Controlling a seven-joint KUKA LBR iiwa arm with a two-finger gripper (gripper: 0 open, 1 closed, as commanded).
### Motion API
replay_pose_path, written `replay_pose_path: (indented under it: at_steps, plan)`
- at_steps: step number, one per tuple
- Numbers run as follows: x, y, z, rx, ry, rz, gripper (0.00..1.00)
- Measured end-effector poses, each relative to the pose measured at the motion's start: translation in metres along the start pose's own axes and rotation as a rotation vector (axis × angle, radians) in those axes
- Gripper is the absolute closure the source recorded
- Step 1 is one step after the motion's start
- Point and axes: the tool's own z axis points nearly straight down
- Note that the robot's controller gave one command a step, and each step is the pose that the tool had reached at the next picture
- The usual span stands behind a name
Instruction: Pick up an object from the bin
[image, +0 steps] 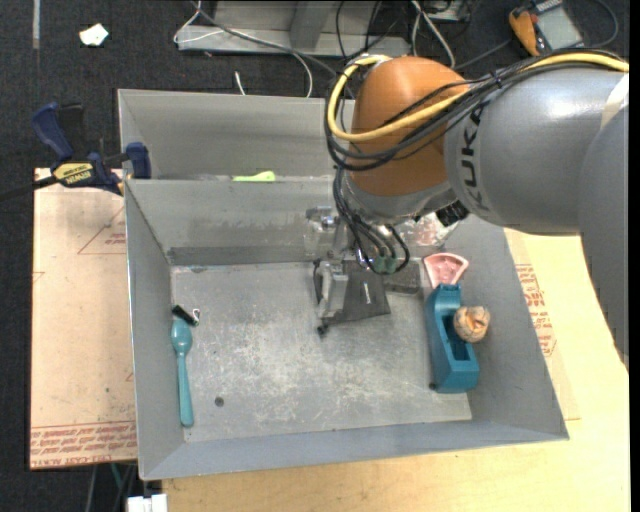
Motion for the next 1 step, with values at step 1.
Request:
replay_pose_path:
  at_steps: [1]
  plan:
    - [-0.0016, -0.0009, -0.0047, -0.001, -0.008, 0.002, 0.0]
